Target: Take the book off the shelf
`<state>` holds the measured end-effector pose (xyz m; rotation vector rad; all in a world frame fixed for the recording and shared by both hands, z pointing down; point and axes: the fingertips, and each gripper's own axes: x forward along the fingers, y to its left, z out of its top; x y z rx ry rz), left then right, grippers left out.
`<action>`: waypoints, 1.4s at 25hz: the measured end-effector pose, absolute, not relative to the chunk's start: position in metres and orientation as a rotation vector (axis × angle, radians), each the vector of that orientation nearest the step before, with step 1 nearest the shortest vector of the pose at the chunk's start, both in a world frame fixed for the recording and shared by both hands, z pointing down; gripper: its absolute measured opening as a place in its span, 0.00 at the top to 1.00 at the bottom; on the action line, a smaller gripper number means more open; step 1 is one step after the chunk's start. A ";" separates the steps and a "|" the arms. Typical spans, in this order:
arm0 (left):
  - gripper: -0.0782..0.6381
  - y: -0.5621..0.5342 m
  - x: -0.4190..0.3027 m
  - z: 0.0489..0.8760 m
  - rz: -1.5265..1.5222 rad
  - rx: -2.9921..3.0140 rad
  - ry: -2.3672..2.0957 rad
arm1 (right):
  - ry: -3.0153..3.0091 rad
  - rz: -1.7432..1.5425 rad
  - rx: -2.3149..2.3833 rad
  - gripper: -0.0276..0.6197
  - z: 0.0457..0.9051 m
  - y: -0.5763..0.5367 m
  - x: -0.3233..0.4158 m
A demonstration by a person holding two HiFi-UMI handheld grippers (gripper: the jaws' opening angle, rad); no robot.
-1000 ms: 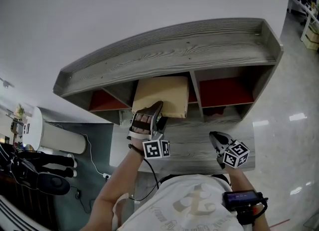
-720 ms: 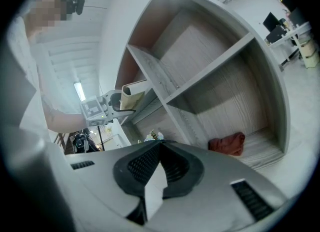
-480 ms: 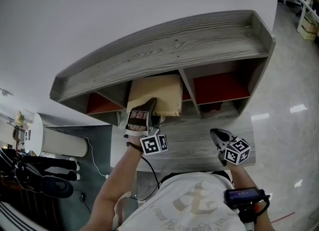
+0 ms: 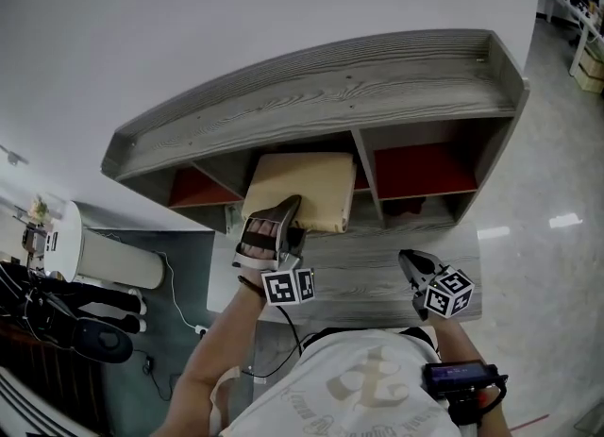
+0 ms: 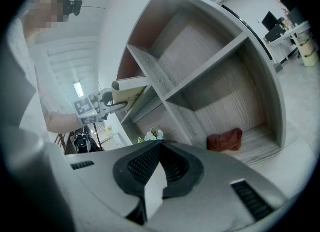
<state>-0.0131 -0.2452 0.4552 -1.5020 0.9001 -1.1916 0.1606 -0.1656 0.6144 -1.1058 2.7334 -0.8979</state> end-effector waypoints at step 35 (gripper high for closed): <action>0.59 -0.159 -0.080 0.406 -0.979 -1.781 1.134 | 2.816 -0.865 -1.050 0.95 0.591 -0.137 0.074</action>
